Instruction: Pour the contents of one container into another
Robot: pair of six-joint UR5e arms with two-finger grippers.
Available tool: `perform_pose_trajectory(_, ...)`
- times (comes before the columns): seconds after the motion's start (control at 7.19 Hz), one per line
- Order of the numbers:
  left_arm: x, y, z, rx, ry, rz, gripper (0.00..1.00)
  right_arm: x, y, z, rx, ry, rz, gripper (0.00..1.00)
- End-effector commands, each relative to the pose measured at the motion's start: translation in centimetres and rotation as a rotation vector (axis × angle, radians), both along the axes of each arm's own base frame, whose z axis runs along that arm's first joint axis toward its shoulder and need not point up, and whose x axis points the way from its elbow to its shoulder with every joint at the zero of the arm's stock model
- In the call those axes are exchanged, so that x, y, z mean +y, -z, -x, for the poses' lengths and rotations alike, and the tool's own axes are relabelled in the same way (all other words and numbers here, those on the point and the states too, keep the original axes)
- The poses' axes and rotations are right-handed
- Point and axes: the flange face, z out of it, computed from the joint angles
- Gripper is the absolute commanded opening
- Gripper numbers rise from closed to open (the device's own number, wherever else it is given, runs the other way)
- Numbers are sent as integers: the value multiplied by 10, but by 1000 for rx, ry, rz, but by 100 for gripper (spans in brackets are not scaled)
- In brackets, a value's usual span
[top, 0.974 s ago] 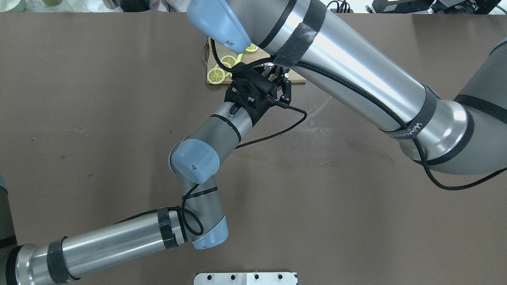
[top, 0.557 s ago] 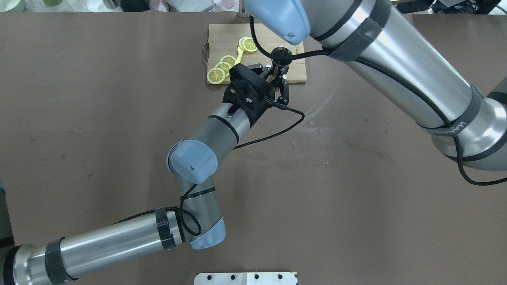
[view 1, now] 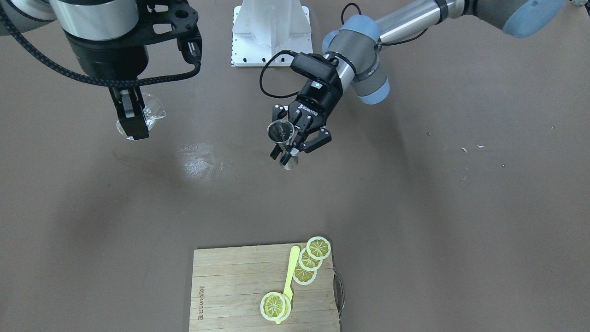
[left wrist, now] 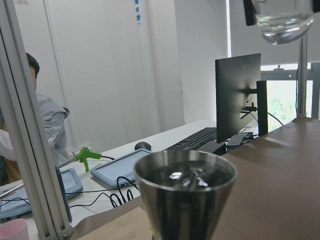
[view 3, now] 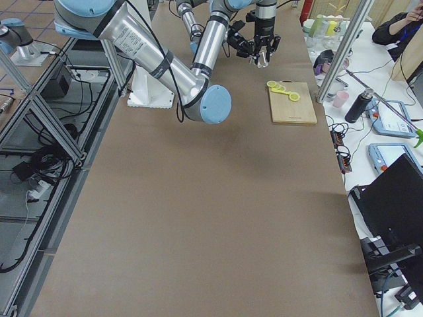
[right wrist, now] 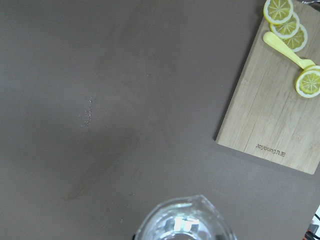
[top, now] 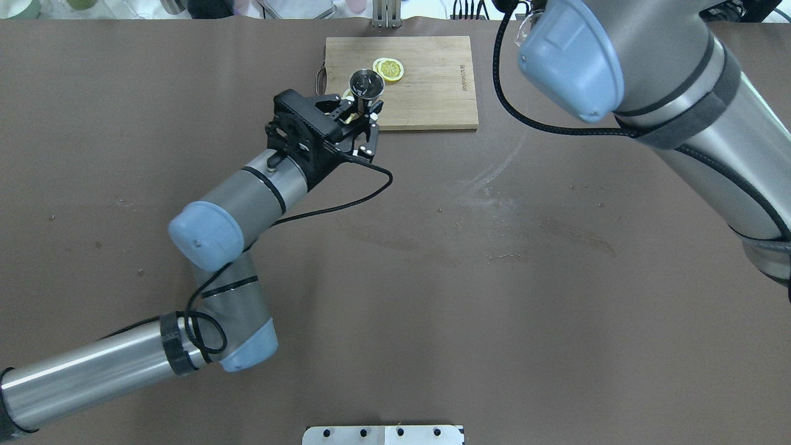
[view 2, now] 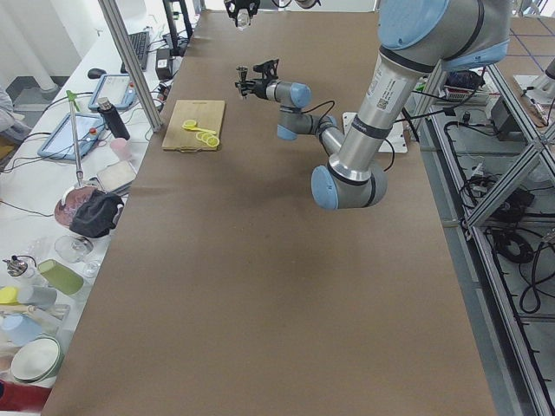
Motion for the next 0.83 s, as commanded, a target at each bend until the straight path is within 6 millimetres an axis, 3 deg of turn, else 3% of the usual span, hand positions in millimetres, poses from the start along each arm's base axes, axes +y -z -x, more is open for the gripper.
perform_pose_trajectory(0.0, -15, -57, 72, -51, -13, 4, 0, 26, -46, -18, -95, 5, -69, 0)
perform_pose_trajectory(0.28, 6, -132, 124, -42, 7, -4, 0, 36, -76, -18, -213, 2, -69, 0)
perform_pose_trajectory(0.42, 16, -178, 148, -88, -3, 25, 0, 37, -90, -23, -272, -14, -57, 0)
perform_pose_trajectory(0.56, 37, -227, 178, -98, -19, 31, 0, 39, -116, -29, -317, -13, -40, 0)
perform_pose_trajectory(0.7, 51, -255, 194, -87, -25, 36, 0, 43, -141, -32, -358, -44, -14, 0)
